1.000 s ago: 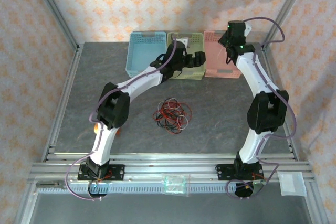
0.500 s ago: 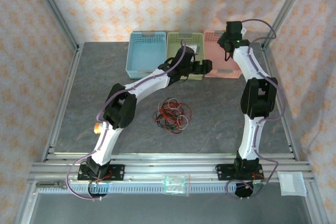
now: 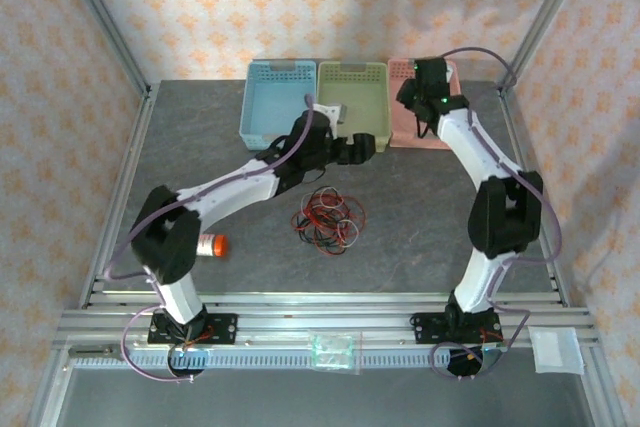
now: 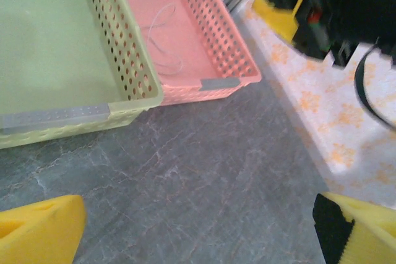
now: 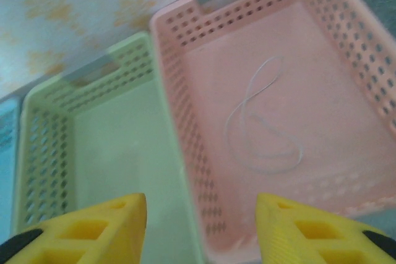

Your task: Untangle the cables

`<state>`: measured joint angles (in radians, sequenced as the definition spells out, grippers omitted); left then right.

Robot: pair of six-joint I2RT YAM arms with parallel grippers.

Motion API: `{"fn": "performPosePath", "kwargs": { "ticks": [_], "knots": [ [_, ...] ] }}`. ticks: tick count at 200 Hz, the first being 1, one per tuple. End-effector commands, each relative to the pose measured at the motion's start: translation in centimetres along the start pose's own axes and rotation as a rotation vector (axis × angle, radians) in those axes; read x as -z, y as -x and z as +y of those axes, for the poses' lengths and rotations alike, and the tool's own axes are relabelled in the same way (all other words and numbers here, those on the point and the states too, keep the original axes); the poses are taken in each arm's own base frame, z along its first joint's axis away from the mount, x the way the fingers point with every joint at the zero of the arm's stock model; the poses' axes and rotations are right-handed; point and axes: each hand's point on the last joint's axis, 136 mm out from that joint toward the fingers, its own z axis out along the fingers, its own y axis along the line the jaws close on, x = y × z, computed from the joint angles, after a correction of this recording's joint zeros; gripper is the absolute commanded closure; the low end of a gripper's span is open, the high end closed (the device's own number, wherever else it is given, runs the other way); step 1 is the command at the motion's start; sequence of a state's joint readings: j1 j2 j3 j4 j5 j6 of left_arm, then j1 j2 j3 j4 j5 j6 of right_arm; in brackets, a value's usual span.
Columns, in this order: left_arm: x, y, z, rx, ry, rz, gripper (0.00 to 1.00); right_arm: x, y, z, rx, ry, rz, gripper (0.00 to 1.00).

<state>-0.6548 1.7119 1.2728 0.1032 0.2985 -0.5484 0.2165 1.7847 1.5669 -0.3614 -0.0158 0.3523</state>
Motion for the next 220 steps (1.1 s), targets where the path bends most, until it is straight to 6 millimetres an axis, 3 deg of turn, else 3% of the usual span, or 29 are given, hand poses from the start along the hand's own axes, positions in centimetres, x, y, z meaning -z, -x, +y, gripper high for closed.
{"fn": "performPosePath", "kwargs": {
  "ticks": [1, 51, 80, 120, 161, 220],
  "knots": [
    [2.2, -0.7, 1.1, 0.027, 0.021, -0.053, 0.06, 2.8, -1.6, 1.6, 0.060, 0.060, -0.020, 0.52],
    [7.5, -5.7, 4.8, 0.102, 0.097, -0.057, 0.06, 5.6, -13.4, 4.5, 0.301, 0.219, 0.213, 0.52],
    [9.4, -8.1, 6.8, 0.148, 0.139, -0.049, 0.07, 7.1, -18.4, 4.6, 0.405, 0.248, 0.307, 0.53],
    [10.4, -10.1, 8.0, 0.188, 0.155, -0.026, 0.07, 8.8, -22.2, 4.8, 0.384, 0.237, 0.393, 0.56],
    [10.3, -11.6, 7.8, 0.213, 0.121, -0.006, 0.07, 10.4, -25.6, 4.0, 0.323, 0.112, 0.446, 0.57],
    [10.1, -14.7, 8.3, 0.211, 0.173, 0.054, 0.08, 12.3, -29.6, 0.6, 0.265, 0.046, 0.566, 0.61]
  ]
}}
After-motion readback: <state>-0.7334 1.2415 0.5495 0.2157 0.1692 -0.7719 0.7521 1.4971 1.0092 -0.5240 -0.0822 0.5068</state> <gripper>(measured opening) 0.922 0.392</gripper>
